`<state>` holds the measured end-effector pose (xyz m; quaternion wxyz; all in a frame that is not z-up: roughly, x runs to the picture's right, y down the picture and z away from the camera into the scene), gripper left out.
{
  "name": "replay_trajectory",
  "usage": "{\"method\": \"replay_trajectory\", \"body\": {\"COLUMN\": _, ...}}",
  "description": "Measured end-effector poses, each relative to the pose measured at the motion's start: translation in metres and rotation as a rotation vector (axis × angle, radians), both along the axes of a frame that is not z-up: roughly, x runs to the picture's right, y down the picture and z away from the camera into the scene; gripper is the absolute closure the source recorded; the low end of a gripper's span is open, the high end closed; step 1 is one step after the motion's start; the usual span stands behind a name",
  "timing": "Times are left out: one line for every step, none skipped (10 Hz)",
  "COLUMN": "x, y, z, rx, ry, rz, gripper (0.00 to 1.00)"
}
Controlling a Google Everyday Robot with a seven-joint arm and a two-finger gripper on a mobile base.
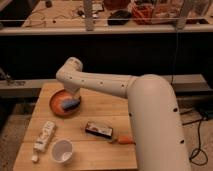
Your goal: Place the white sponge in the ceramic bowl
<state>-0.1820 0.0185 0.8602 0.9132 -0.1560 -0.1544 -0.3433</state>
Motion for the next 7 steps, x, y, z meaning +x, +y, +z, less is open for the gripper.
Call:
{"method": "replay_trajectory", "body": {"x": -0.0004, "y": 0.0003, "z": 0.0004, "rx": 0.0, "ry": -0.001, "rz": -0.006, "gripper": 0.66}}
{"method": "replay_trajectory", "body": {"x": -0.0015, "y": 0.001, "z": 0.0009, "rx": -0.001, "ry": -0.003, "rz": -0.012, "gripper": 0.75}}
{"method": "replay_trajectory", "body": {"x": -0.0029, "y": 0.0011, "z": 0.0006, "rx": 0.0, "ry": -0.004, "rz": -0.014, "gripper": 0.78}}
{"method": "replay_trajectory", "body": {"x": -0.0033, "y": 0.0014, "z": 0.0006, "rx": 0.0, "ry": -0.005, "rz": -0.015, "gripper": 0.76}}
{"method": "replay_trajectory", "body": {"x": -0.0032, "y": 0.0013, "z": 0.0006, "rx": 0.001, "ry": -0.006, "rz": -0.017, "gripper": 0.66}}
{"method": "replay_trajectory", "body": {"x": -0.0027, "y": 0.0008, "z": 0.0008, "rx": 0.002, "ry": -0.006, "rz": -0.018, "gripper": 0.56}}
{"method": "replay_trajectory", "body": {"x": -0.0027, "y": 0.0008, "z": 0.0009, "rx": 0.002, "ry": -0.007, "rz": -0.021, "gripper": 0.49}}
